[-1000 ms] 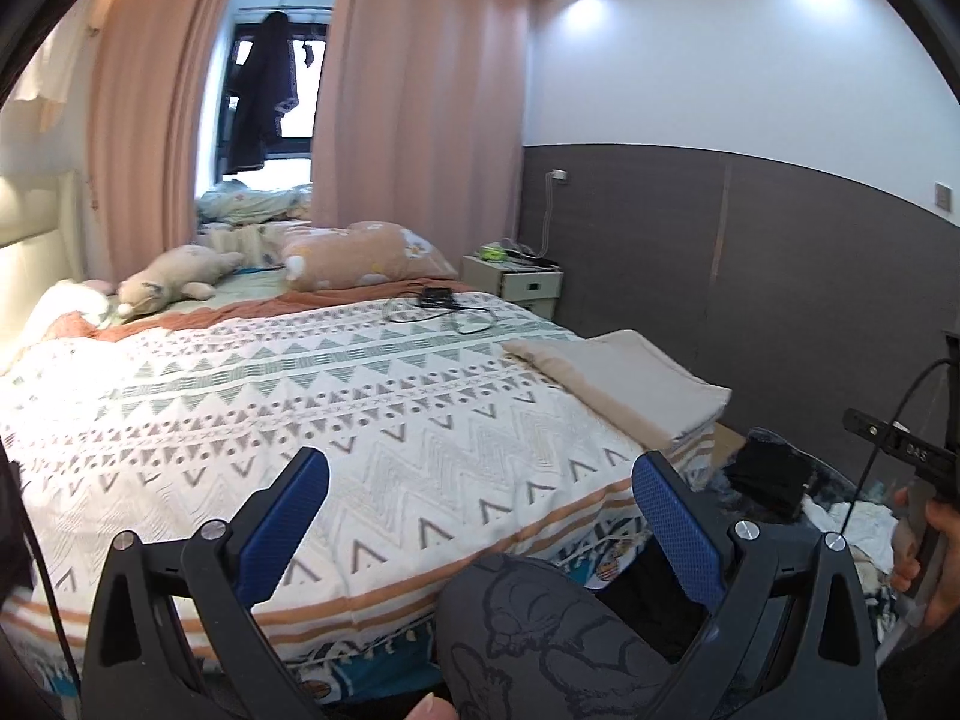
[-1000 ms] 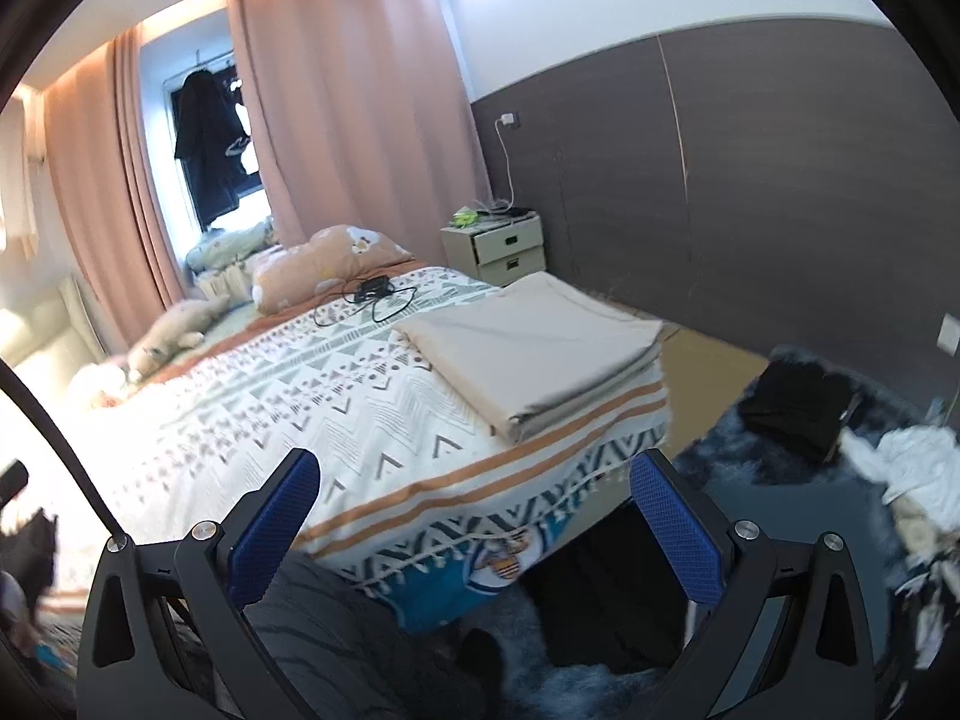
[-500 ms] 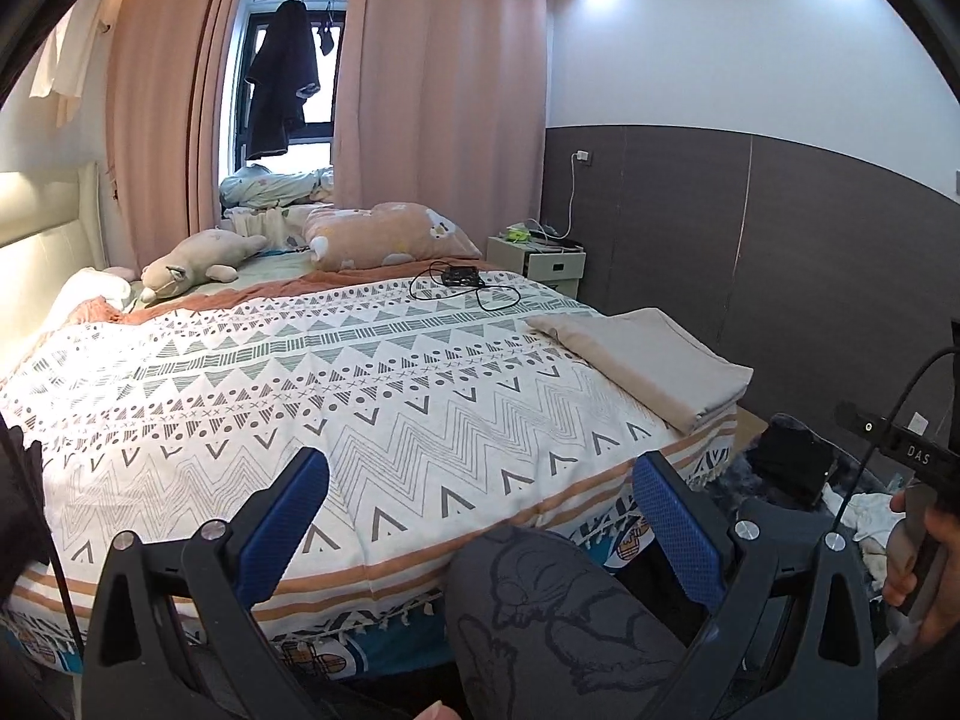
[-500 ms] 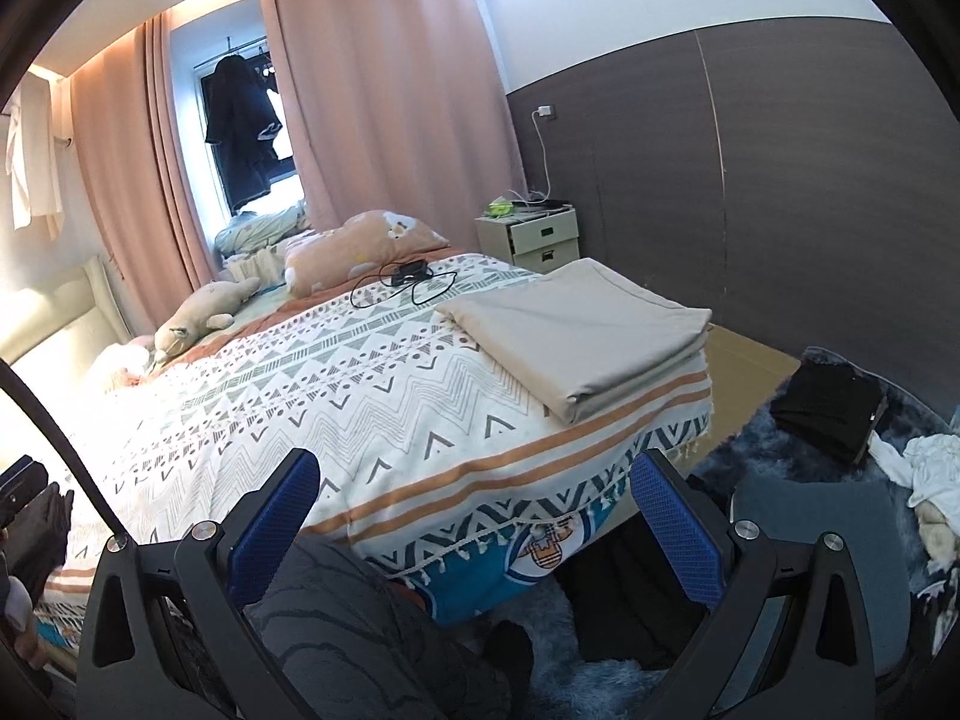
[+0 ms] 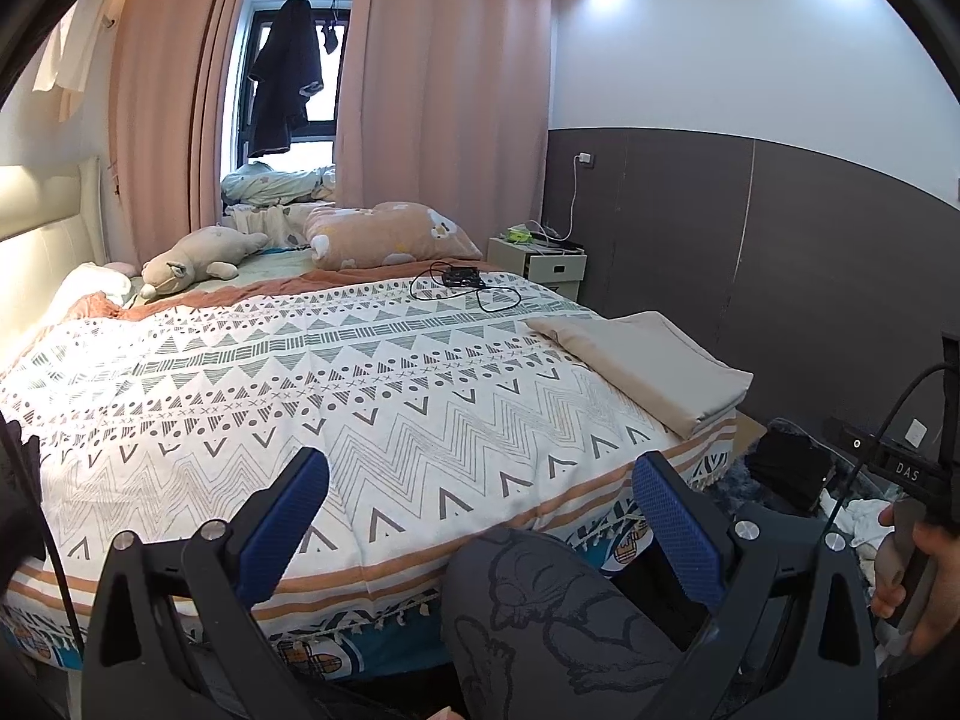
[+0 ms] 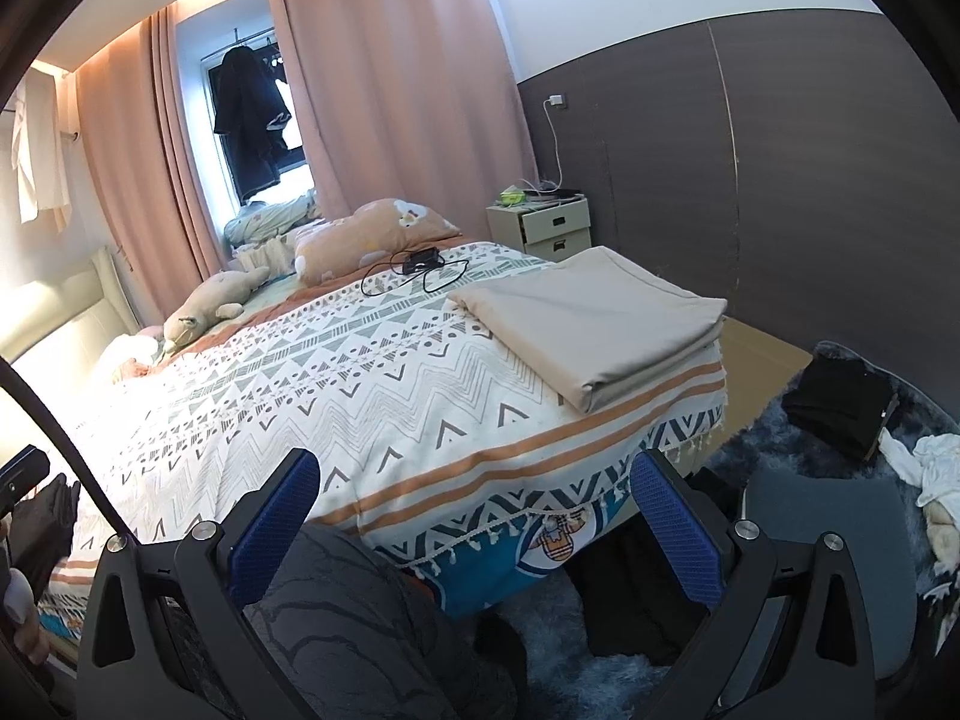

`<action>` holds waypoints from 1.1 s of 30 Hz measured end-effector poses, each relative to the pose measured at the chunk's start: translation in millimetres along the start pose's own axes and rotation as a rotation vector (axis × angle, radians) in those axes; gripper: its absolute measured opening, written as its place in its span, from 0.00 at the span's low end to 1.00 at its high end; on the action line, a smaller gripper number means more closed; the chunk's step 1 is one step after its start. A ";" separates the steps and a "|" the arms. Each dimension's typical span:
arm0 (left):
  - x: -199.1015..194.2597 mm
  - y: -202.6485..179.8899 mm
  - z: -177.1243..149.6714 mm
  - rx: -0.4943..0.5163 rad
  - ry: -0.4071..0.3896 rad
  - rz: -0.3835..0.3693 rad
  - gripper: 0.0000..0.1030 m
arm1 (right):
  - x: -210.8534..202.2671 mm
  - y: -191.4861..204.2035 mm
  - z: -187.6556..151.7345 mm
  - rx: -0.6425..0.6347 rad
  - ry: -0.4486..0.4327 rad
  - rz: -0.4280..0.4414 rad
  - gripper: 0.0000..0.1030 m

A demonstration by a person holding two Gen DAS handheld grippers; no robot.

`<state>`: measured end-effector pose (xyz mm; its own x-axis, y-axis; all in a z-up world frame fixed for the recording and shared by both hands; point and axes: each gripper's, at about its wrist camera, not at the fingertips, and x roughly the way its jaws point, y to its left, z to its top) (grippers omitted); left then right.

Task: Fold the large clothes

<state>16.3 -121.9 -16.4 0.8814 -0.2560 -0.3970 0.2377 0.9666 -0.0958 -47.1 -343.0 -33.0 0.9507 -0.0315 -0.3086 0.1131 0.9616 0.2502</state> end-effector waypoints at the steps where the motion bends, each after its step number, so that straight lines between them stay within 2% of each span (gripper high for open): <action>1: 0.2 1.1 -0.2 -0.004 0.000 0.000 1.00 | -0.6 1.3 -1.9 0.002 0.002 0.000 1.00; 11: -0.3 5.8 -1.9 -0.038 0.003 -0.013 1.00 | -4.6 7.9 -3.8 0.008 0.009 0.003 1.00; 33: 0.8 4.7 -6.4 -0.042 0.012 -0.008 1.00 | -9.3 19.5 -8.7 0.009 0.018 0.004 1.00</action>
<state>15.6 -117.6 -23.0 0.8745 -0.2637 -0.4072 0.2267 0.9642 -0.1374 -56.2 -321.5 -33.2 0.9459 -0.0232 -0.3237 0.1123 0.9592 0.2593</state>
